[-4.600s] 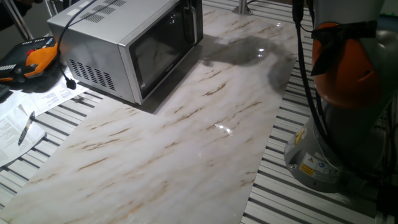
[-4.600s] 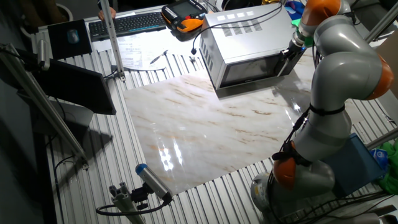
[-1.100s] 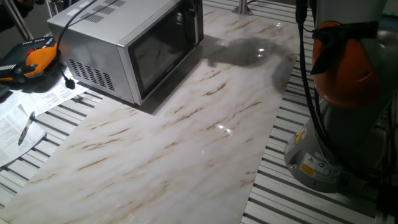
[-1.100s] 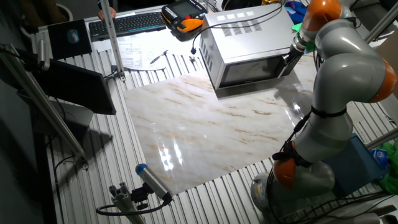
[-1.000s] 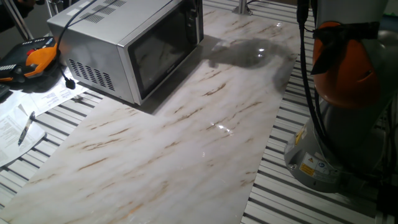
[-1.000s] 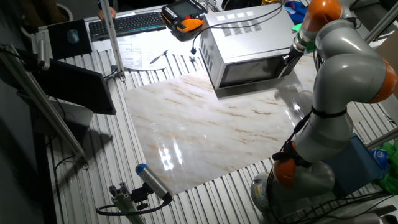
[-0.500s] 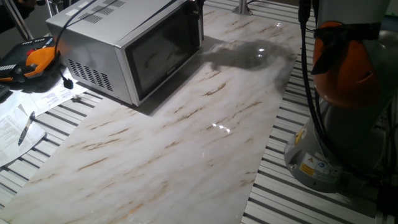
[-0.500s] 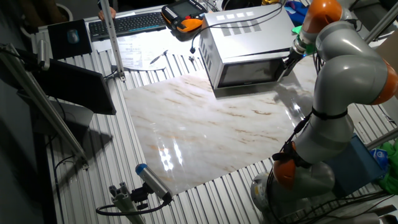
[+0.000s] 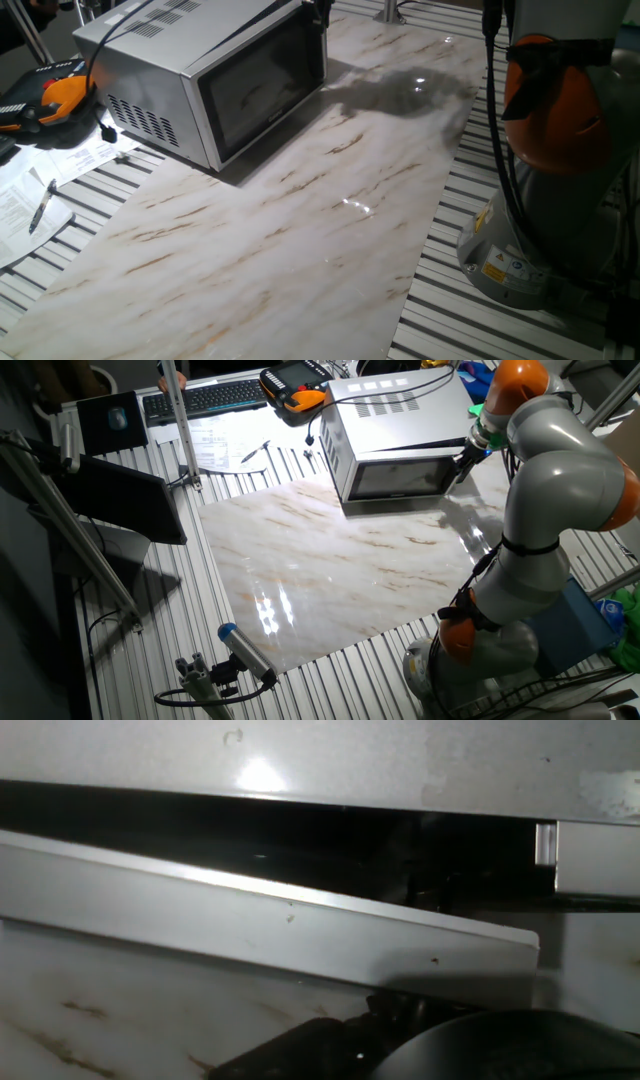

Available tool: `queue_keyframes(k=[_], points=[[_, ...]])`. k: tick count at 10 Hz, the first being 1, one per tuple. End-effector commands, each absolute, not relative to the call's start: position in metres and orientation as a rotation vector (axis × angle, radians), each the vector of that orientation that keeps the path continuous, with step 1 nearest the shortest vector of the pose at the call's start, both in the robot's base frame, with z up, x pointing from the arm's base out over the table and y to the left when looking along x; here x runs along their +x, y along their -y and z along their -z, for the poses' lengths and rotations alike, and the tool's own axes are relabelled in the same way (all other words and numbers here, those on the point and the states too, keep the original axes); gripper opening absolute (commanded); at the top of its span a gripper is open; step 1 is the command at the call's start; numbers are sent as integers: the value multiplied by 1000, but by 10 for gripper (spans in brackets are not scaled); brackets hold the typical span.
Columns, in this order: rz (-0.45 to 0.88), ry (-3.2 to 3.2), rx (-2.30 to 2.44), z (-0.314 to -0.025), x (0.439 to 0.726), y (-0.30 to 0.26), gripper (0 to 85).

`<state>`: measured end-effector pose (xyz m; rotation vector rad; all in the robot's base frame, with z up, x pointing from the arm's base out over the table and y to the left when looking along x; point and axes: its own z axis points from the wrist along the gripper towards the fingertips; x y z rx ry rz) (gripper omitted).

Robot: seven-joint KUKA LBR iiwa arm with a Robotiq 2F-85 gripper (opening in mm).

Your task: Open the microwave door

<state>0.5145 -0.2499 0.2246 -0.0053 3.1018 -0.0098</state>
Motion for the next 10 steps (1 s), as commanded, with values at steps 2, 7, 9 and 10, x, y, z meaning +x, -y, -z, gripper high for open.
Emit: queue_keyframes(k=[2,7,9,10], points=[[0,-3109,4,-225,513,250,340],[0,-3139,47,-252,501,244,340],[13,-3160,62,-274,500,242,340],[28,-3166,67,-285,502,241,340]])
